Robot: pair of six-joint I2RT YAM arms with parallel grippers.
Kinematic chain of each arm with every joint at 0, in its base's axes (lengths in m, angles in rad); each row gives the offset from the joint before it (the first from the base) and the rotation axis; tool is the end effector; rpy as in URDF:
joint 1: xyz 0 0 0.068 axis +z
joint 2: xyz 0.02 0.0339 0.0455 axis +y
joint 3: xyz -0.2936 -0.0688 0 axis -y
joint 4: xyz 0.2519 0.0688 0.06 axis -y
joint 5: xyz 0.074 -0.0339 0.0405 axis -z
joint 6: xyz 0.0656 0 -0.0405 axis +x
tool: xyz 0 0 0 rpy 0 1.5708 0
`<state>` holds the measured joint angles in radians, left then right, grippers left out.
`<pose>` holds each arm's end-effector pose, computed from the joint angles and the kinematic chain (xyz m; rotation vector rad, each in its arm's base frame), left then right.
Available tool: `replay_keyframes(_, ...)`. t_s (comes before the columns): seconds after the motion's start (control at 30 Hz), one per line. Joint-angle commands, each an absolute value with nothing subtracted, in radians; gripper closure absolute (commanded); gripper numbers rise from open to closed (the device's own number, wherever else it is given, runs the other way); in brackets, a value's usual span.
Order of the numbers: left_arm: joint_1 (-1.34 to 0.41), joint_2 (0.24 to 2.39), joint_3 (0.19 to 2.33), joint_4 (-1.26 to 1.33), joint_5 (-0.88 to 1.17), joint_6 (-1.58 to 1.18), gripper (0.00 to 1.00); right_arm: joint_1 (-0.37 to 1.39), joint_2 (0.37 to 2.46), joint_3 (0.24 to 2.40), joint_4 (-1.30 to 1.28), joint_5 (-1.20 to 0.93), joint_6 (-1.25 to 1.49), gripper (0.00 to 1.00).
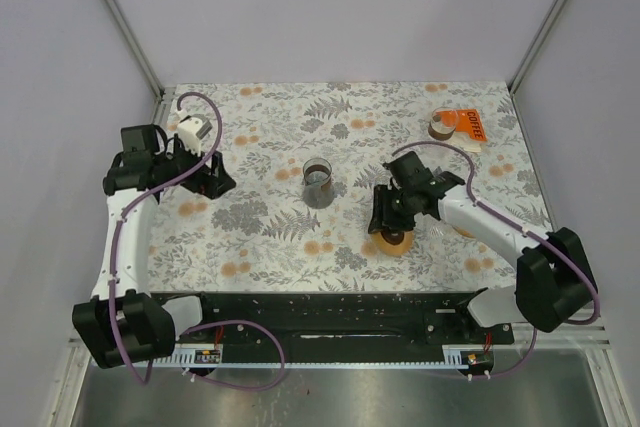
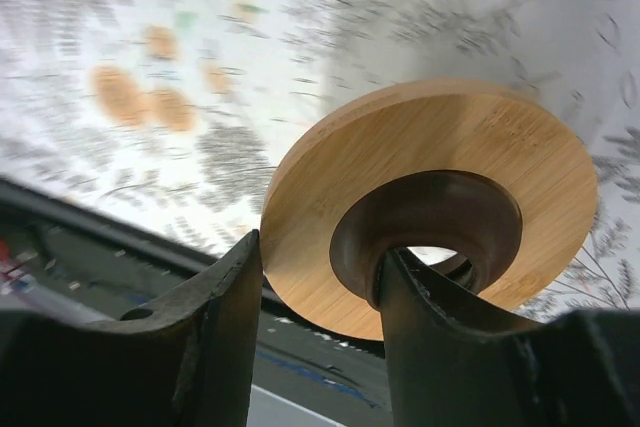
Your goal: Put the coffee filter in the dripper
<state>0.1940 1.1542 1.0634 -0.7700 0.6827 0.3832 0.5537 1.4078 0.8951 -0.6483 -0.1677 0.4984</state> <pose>0.2424 0.0054 0.3242 0.5034 2.1940 -0.5246 0.2295 0.1547 0.2047 -0.1276 2.8256 0.5007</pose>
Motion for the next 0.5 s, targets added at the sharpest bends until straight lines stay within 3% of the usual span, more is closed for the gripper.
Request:
replay_keyframes(0.0,0.122,1.138,1.184,-0.865,0.937,0.504,0.10,0.558,1.322,1.041,-0.655,-0.346,0.416,1.00)
replay_keyframes(0.27,-0.243,1.071,1.258,-0.819,0.910,0.601,0.04,0.561,1.276,1.252,-0.733,-0.636,0.285,1.00)
replay_keyframes(0.47,-0.389,1.114,1.362,-0.807,0.871,0.649,0.04,0.564,1.266,1.322,-0.718,-0.828,0.258,1.00)
